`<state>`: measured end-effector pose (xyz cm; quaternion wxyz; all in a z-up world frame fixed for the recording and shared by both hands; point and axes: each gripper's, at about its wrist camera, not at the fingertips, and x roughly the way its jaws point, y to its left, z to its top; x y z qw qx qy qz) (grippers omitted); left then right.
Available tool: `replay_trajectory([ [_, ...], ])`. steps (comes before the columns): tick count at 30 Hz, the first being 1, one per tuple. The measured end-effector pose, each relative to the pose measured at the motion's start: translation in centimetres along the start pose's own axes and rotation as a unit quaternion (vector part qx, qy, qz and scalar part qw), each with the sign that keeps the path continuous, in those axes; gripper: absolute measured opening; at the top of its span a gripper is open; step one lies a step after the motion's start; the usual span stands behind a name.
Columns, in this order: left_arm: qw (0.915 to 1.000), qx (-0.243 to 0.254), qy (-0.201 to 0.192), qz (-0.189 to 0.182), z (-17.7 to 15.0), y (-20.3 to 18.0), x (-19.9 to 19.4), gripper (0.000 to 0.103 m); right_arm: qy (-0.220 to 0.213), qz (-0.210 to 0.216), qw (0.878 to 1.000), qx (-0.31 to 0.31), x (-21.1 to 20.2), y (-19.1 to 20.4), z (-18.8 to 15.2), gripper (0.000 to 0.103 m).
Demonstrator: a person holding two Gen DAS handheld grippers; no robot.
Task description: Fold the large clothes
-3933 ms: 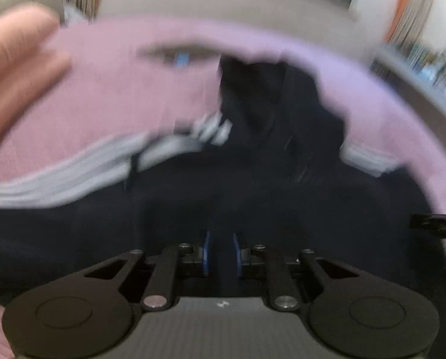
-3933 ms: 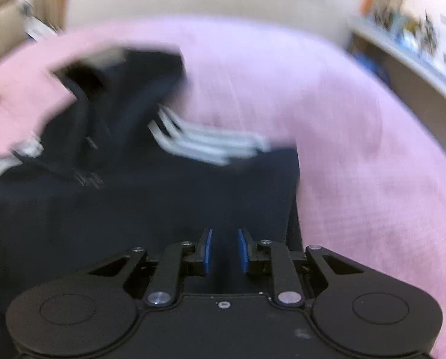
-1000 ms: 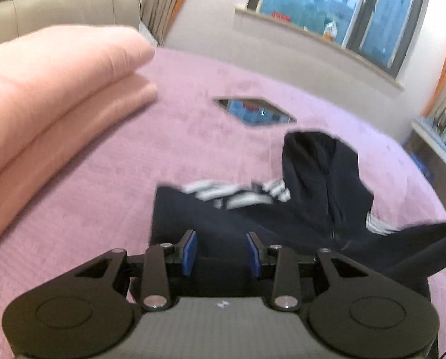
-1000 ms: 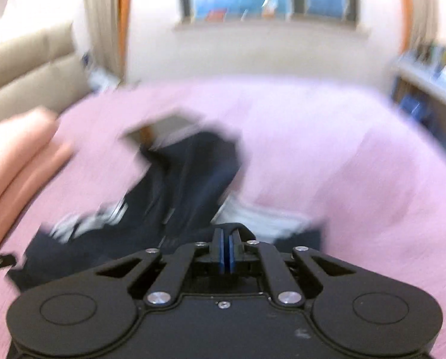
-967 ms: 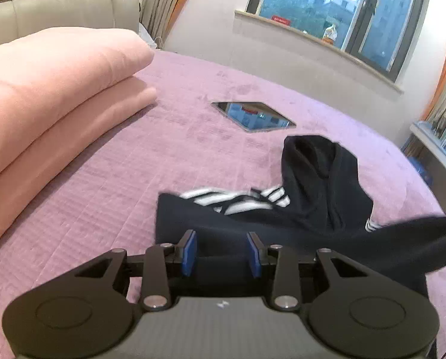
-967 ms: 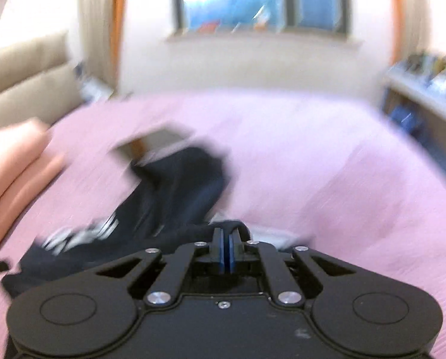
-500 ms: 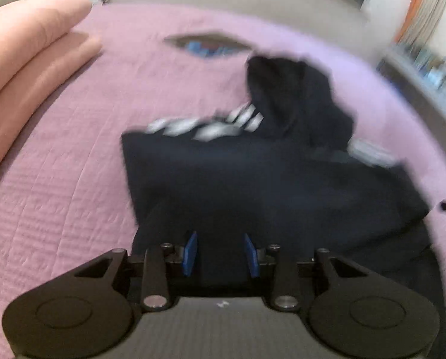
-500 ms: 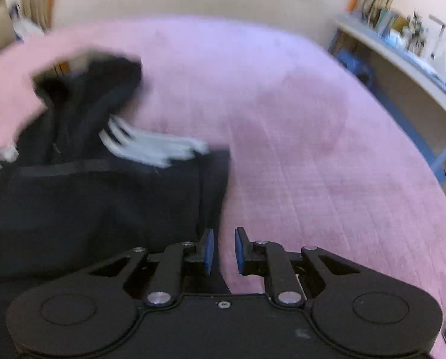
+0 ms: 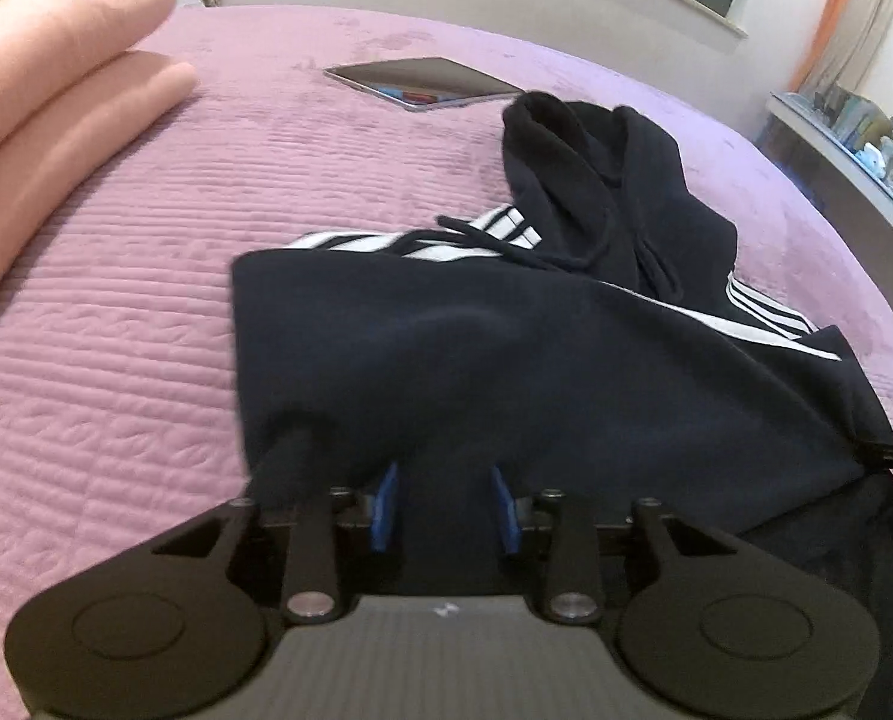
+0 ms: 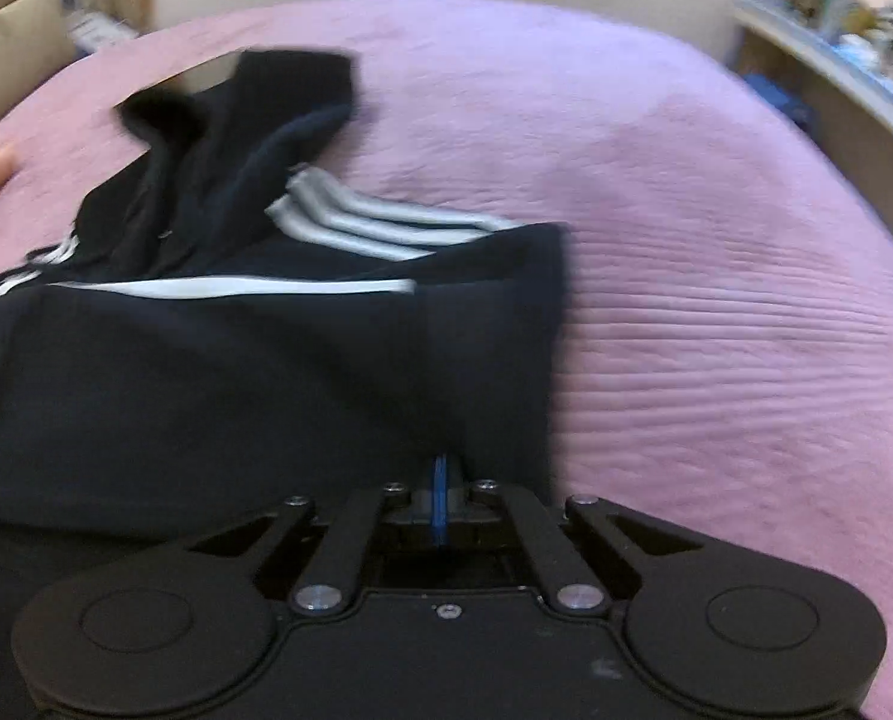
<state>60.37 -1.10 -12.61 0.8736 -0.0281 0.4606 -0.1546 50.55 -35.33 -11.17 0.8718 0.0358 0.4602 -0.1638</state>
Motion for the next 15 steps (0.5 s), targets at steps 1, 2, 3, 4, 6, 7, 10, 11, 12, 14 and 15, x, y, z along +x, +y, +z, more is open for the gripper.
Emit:
replay_trajectory([
  [1,1.0000,0.001,-0.008,-0.003,-0.1,-0.2,-0.8,0.038,-0.008,-0.003,1.000,0.002,-0.9,0.2,-0.2,0.001],
  [2,0.9998,0.004,-0.014,-0.014,0.0,-0.5,-1.4,0.038,-0.018,0.006,1.000,0.002,-1.3,0.5,0.1,0.008],
  [3,0.9995,0.007,-0.019,-0.026,0.0,-0.9,-1.7,0.038,-0.027,0.023,0.999,-0.001,-2.1,1.0,0.2,0.012],
  [4,0.9992,0.012,-0.022,-0.032,0.1,-1.6,-1.8,0.038,-0.034,0.041,0.999,-0.012,-2.5,1.8,0.3,0.012],
  [6,0.9993,0.031,-0.011,-0.017,0.1,-2.9,-0.7,0.038,-0.039,0.053,0.997,-0.038,-2.4,3.4,0.5,0.012],
  [7,0.9991,0.043,-0.002,0.002,0.0,-3.6,0.0,0.038,-0.038,0.050,0.997,-0.050,-2.2,4.2,0.3,0.012],
  [10,0.9970,0.069,0.004,0.035,-0.2,-4.7,1.2,0.040,0.036,0.036,0.998,-0.046,1.0,4.1,-0.9,0.013],
  [11,0.9960,0.079,0.006,0.043,-0.4,-4.8,1.3,0.040,0.075,0.042,0.996,-0.031,2.5,3.5,-1.6,0.012],
  [12,0.9943,0.091,0.011,0.054,-0.6,-5.0,1.4,0.040,0.069,0.054,0.996,-0.009,2.6,2.8,-2.0,0.010],
  [14,0.9920,0.104,0.015,0.070,-1.0,-5.1,1.6,0.041,0.047,0.065,0.997,0.013,1.0,1.8,-1.8,0.011],
  [15,0.9927,0.100,0.010,0.066,-1.0,-5.0,1.1,0.040,0.018,0.060,0.998,0.011,-0.5,1.6,-1.7,0.012],
])
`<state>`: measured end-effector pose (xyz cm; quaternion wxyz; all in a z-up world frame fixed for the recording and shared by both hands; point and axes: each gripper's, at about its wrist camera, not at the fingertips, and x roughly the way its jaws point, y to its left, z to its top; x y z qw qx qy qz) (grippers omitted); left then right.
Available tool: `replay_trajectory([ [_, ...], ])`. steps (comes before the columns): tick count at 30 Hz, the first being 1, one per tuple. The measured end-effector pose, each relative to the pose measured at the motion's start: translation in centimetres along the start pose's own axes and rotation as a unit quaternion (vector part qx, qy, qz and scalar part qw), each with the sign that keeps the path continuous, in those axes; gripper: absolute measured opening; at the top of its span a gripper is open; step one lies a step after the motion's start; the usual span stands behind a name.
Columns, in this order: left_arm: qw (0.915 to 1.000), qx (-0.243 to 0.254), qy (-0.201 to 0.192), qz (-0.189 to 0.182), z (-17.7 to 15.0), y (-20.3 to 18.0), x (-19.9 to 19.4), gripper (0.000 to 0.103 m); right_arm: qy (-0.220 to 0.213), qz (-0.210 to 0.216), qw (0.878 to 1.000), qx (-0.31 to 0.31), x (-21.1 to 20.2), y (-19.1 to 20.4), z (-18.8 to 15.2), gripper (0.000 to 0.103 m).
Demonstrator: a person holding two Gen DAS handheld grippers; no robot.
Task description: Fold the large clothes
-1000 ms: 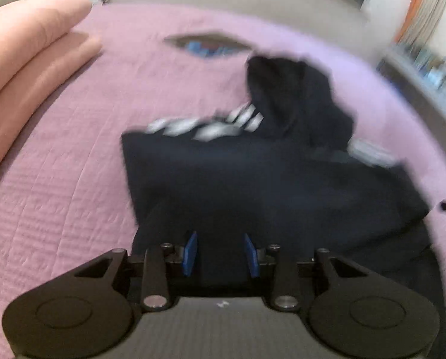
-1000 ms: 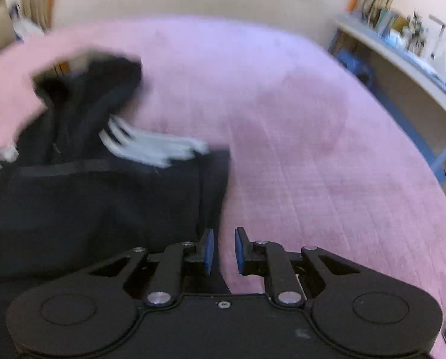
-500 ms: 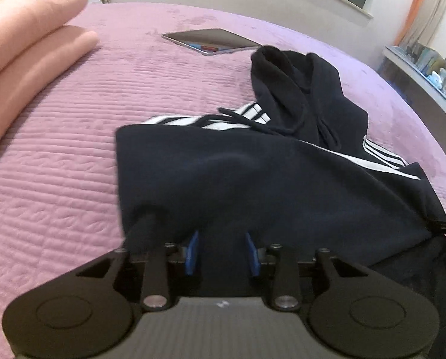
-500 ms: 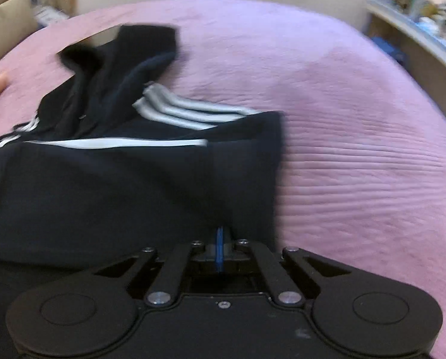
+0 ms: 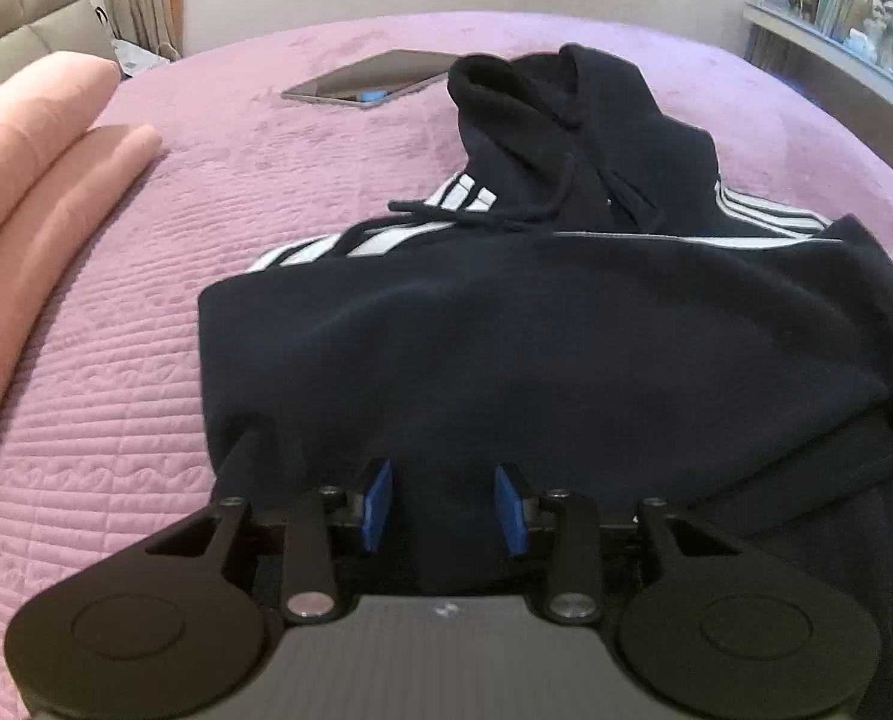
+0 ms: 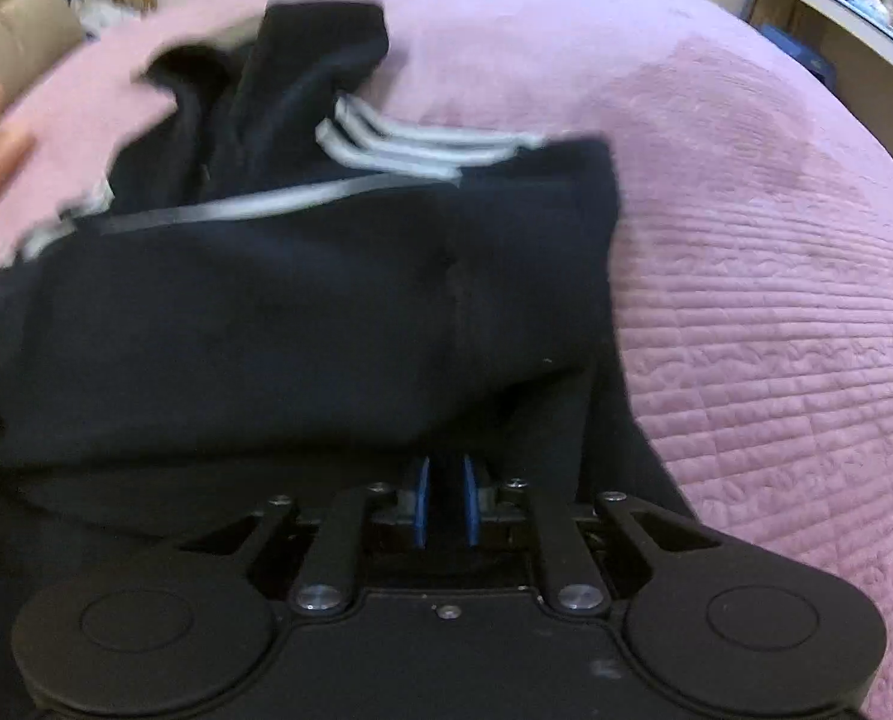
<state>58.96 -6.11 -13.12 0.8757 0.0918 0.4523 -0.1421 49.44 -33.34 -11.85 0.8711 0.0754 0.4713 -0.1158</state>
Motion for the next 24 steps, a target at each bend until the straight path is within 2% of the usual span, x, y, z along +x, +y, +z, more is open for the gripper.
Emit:
replay_trajectory([
  [3,0.9988,-0.028,-0.026,-0.029,0.0,0.4,-2.0,0.040,-0.041,0.005,0.999,-0.015,-2.7,0.2,-0.6,0.012],
  [6,0.9981,-0.033,-0.040,-0.034,0.0,-0.5,-3.5,0.040,-0.008,0.049,0.999,0.001,-3.0,0.8,-1.8,0.013],
  [11,0.9991,-0.017,-0.009,-0.037,-0.4,-2.6,-2.9,0.040,0.045,0.080,0.996,-0.006,-2.4,2.8,-3.5,0.014],
  [14,0.9991,-0.013,0.018,-0.037,-0.5,-3.2,-1.8,0.042,0.074,0.075,0.994,-0.008,-2.2,3.8,-4.2,0.027],
  [16,0.9991,-0.007,0.027,-0.031,-0.7,-3.4,-0.9,0.041,0.095,0.063,0.993,0.006,-2.1,4.0,-4.9,0.027],
  [20,0.9989,-0.001,0.021,-0.042,-0.5,-3.3,-0.4,0.042,0.110,0.055,0.992,0.031,-2.4,4.7,-6.1,0.029],
  [21,0.9989,0.001,0.025,-0.041,-0.5,-3.3,-0.1,0.043,0.122,0.049,0.991,0.030,-2.1,5.0,-6.5,0.031],
  [24,0.9990,0.007,0.025,-0.036,-0.4,-3.6,0.5,0.043,0.112,0.032,0.993,0.004,-2.1,6.1,-7.1,0.032],
])
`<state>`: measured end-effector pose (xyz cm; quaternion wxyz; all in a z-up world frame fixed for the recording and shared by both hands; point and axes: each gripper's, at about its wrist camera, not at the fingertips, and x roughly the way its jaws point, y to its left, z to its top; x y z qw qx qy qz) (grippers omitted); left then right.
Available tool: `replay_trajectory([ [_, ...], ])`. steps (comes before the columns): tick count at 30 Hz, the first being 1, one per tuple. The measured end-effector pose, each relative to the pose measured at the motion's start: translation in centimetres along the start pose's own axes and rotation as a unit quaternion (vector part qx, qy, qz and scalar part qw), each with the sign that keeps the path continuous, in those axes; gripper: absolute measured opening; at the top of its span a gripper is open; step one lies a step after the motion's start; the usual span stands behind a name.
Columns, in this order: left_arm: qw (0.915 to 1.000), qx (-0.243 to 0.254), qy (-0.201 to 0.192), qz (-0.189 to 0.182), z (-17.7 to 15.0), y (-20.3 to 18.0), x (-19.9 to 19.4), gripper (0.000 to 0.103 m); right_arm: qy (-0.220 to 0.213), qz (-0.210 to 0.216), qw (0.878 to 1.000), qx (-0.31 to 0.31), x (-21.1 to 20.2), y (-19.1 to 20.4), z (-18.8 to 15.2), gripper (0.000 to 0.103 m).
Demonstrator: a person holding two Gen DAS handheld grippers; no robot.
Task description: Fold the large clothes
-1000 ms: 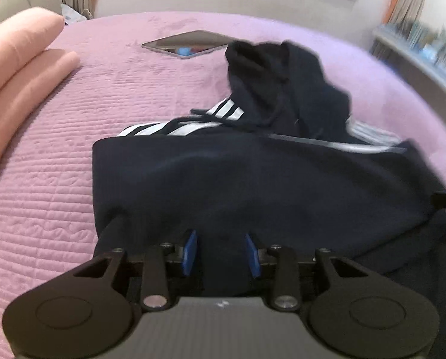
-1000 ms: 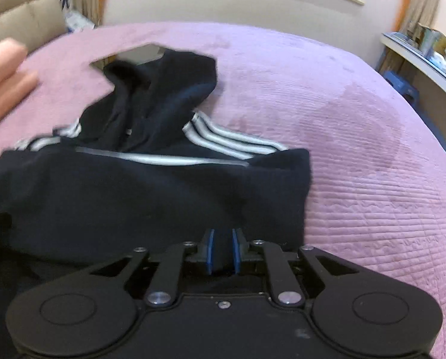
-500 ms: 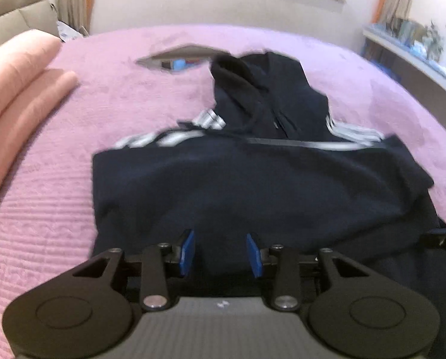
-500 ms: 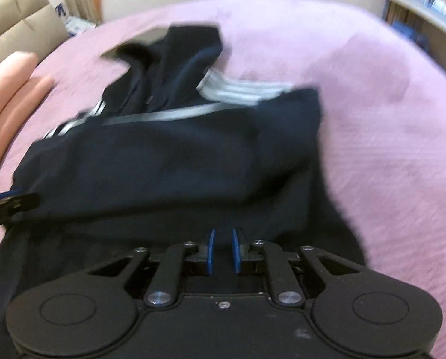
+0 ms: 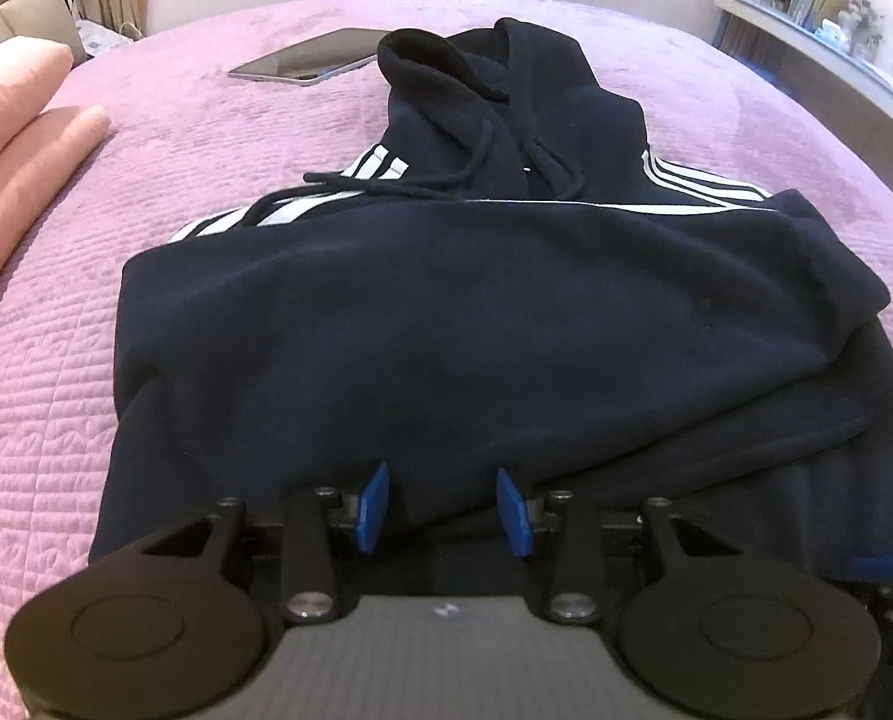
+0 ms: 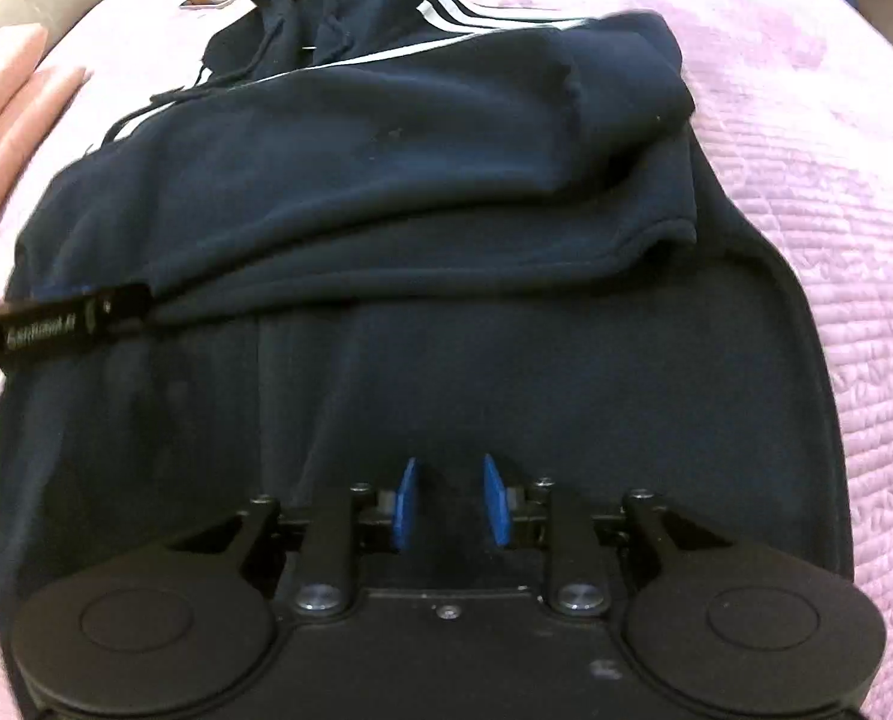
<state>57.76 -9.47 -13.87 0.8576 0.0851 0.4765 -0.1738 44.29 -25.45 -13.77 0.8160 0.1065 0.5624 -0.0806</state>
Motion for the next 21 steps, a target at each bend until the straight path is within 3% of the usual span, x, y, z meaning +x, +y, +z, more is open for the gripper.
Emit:
replay_trajectory([
  [6,0.9992,0.002,-0.040,0.002,1.1,-0.6,-3.0,0.042,-0.005,0.020,1.000,0.001,-0.9,-0.7,0.2,0.036],
  [8,0.9986,0.007,-0.052,0.006,1.9,-0.7,-4.1,0.042,-0.027,0.039,0.999,0.010,-2.6,-1.5,0.5,0.036],
  [11,0.9971,0.013,-0.074,0.009,4.1,-0.8,-5.3,0.043,-0.094,0.042,0.995,0.006,-5.8,-2.9,2.2,0.036],
  [17,0.9933,-0.016,-0.111,-0.028,12.0,0.1,-3.1,0.045,-0.224,0.044,0.973,0.026,-7.7,-6.5,10.4,0.043],
  [19,0.9917,-0.031,-0.118,-0.040,15.1,0.7,-1.1,0.046,-0.234,0.048,0.971,0.020,-6.4,-6.5,14.5,0.050],
  [21,0.9920,-0.035,-0.117,-0.034,18.2,1.2,1.5,0.048,-0.240,0.068,0.968,0.015,-5.5,-6.2,18.0,0.050],
])
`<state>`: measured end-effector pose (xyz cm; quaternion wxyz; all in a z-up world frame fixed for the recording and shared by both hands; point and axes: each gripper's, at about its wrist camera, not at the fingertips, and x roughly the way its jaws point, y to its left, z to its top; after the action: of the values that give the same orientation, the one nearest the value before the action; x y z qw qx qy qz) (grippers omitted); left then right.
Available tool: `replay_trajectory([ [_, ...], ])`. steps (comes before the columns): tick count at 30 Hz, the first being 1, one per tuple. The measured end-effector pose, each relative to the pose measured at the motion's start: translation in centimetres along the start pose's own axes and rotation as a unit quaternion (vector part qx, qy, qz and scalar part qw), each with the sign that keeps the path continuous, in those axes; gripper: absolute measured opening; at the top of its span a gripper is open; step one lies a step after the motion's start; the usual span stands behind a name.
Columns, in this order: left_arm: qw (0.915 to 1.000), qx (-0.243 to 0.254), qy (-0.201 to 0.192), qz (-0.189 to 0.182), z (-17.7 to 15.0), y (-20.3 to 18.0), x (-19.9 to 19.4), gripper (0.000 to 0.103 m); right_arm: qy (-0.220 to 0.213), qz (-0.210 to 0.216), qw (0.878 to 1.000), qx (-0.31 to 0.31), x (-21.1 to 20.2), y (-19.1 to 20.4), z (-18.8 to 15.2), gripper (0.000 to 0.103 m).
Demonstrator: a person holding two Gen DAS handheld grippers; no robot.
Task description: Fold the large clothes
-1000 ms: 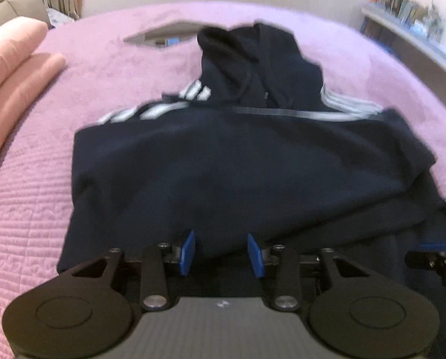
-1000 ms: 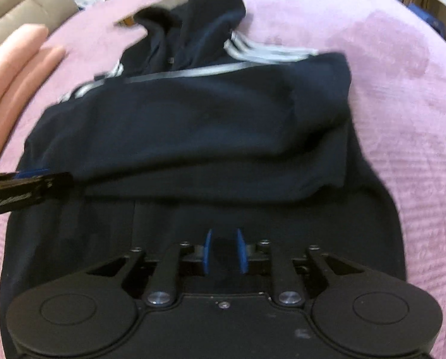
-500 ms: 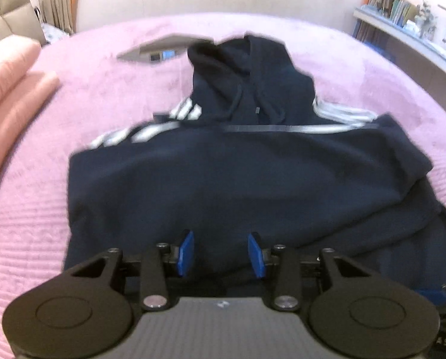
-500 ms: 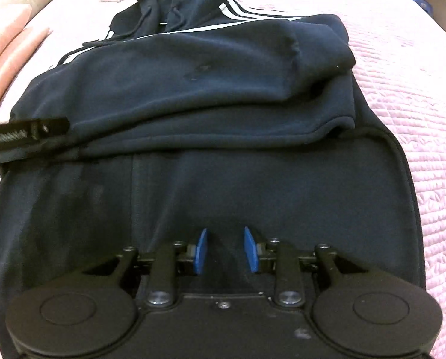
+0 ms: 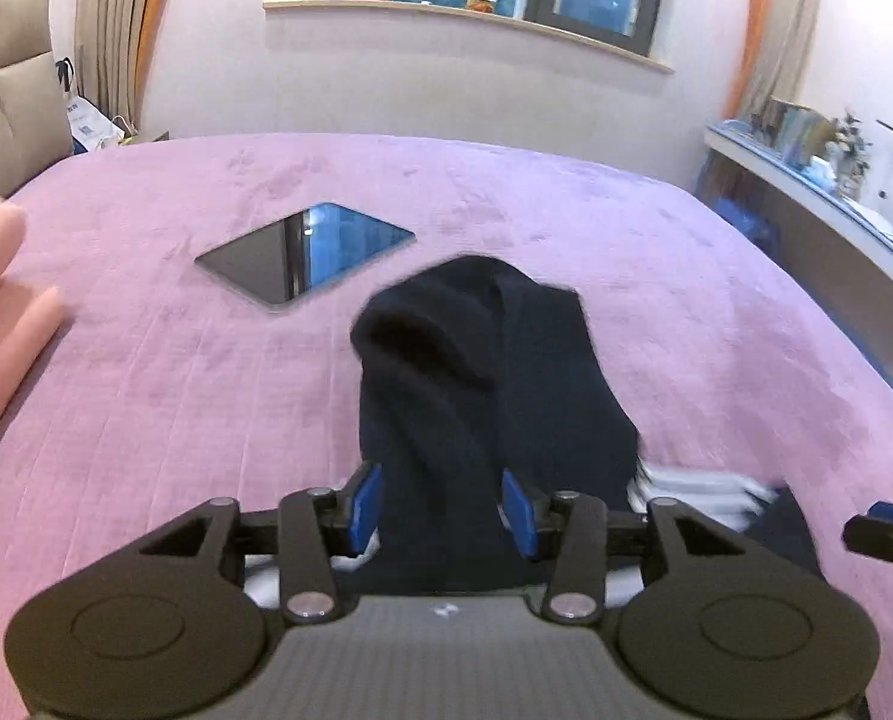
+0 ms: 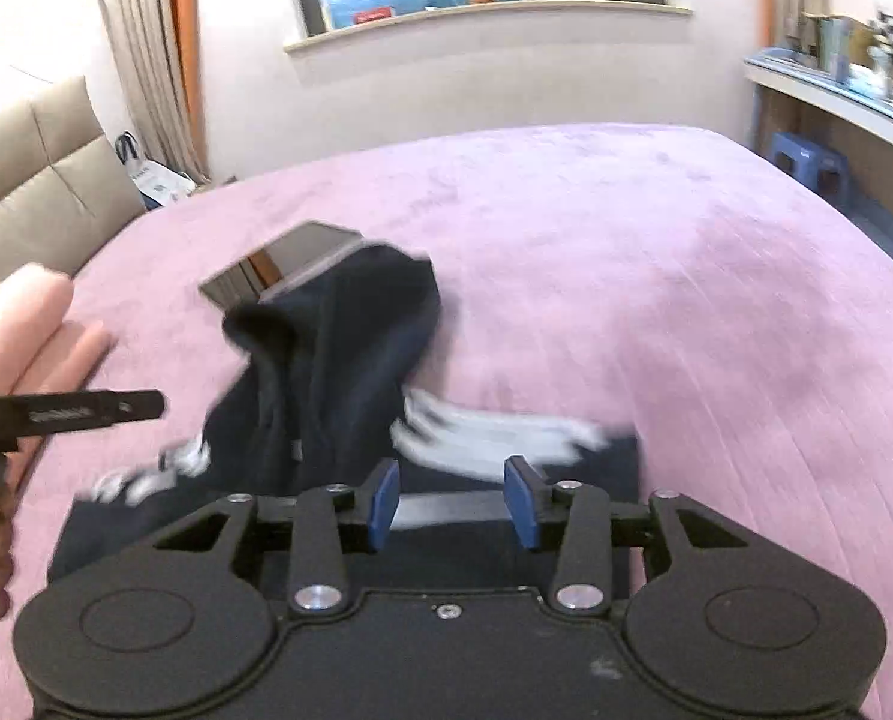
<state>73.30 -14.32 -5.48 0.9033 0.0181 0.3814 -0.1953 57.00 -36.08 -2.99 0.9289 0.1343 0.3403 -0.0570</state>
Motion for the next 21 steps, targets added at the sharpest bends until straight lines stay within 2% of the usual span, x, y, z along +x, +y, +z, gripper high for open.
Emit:
replay_trajectory([
  [2,0.9998,-0.014,0.010,0.010,2.4,1.0,3.6,0.048,-0.007,0.025,1.000,0.001,3.2,0.8,2.2,0.055],
  [3,0.9996,-0.023,0.016,0.007,3.3,1.7,5.3,0.048,-0.008,0.035,0.999,-0.003,5.0,1.6,3.2,0.064],
  [4,0.9992,-0.032,0.024,0.004,4.1,2.3,7.1,0.049,-0.009,0.041,0.999,-0.004,6.6,2.3,3.8,0.067],
  [7,0.9971,-0.048,0.057,-0.021,5.7,4.1,12.0,0.049,-0.005,0.053,0.998,-0.017,11.1,4.2,4.7,0.067],
  [10,0.9955,-0.056,0.076,-0.010,6.1,5.5,15.5,0.049,0.001,0.037,0.999,-0.026,14.7,5.8,5.3,0.067],
  [14,0.9944,-0.069,0.073,-0.032,5.6,6.5,17.7,0.050,0.028,0.015,0.999,-0.020,19.4,7.2,5.5,0.068],
  [16,0.9950,-0.063,0.072,-0.026,5.6,6.4,18.8,0.043,0.039,-0.002,0.999,-0.029,21.7,8.2,5.3,0.068],
  [17,0.9957,-0.058,0.069,-0.022,5.6,6.3,19.2,0.031,0.049,-0.018,0.998,-0.041,22.8,8.6,5.3,0.066],
  [18,0.9963,-0.056,0.063,-0.019,5.7,6.4,19.3,0.009,0.064,-0.036,0.996,-0.053,23.7,8.8,5.3,0.031],
  [19,0.9966,-0.060,0.053,-0.017,5.9,6.6,18.9,0.008,0.069,-0.051,0.995,-0.050,23.9,8.4,5.4,0.009],
  [21,0.9967,-0.080,0.007,-0.016,6.8,7.8,16.6,0.007,0.035,-0.042,0.998,-0.031,21.3,6.5,6.0,0.008],
])
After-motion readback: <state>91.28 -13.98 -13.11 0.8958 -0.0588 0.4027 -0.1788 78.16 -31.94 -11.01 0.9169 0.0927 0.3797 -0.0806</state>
